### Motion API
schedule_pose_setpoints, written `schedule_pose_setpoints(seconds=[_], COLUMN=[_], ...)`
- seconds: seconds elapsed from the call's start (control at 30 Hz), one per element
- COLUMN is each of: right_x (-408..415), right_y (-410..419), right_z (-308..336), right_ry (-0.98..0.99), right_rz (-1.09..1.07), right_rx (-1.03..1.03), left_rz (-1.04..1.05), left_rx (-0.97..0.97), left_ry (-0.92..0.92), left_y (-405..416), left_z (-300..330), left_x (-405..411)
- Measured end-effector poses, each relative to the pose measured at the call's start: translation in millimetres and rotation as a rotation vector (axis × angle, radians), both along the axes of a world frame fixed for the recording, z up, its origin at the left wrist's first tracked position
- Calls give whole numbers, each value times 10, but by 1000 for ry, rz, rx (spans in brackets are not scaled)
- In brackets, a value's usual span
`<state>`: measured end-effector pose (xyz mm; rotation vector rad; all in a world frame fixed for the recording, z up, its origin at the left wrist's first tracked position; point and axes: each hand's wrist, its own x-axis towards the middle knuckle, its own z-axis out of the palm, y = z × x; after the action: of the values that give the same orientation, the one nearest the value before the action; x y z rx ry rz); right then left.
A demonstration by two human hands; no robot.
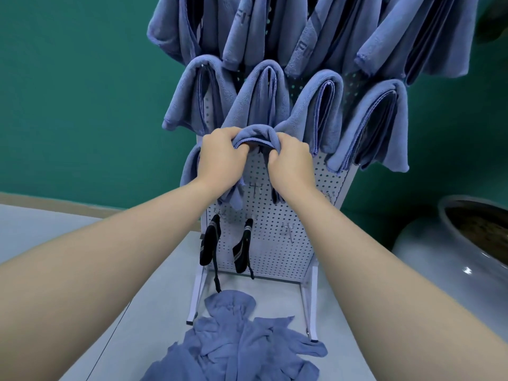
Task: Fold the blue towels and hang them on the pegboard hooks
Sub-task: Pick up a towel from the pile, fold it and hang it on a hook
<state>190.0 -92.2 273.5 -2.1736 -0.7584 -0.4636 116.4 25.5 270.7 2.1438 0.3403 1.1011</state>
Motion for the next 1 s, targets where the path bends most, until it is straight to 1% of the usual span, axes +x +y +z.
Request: schedule_pose_setpoints(seconds=[0.13, 0.33, 0.47, 0.57, 0.67, 0.83, 1.0], right_x=[124, 234, 194, 177, 172, 52, -165], right_y=[106, 140, 210, 242, 222, 118, -36], right_z=[-99, -301, -531, -664, -778, -1021, -1267], right_ry=[-5, 5, 19, 49, 119, 181, 218], right_rz=[-23, -20, -31, -40, -72, -63, 4], right_rx=[-53, 14, 94, 174, 212, 194, 194], left_rz=[-22, -37, -50, -59, -60, -63, -25], left_rx=[-42, -86, -128, -109, -127, -135, -159], left_ry=[11, -42, -61, -10, 66, 93, 102], left_y=[94, 11, -57, -47, -40, -34, -22], left_z=[-188, -327, -551, -706, -784, -905, -1203], left_x=[162, 267, 301, 315, 276, 116, -109])
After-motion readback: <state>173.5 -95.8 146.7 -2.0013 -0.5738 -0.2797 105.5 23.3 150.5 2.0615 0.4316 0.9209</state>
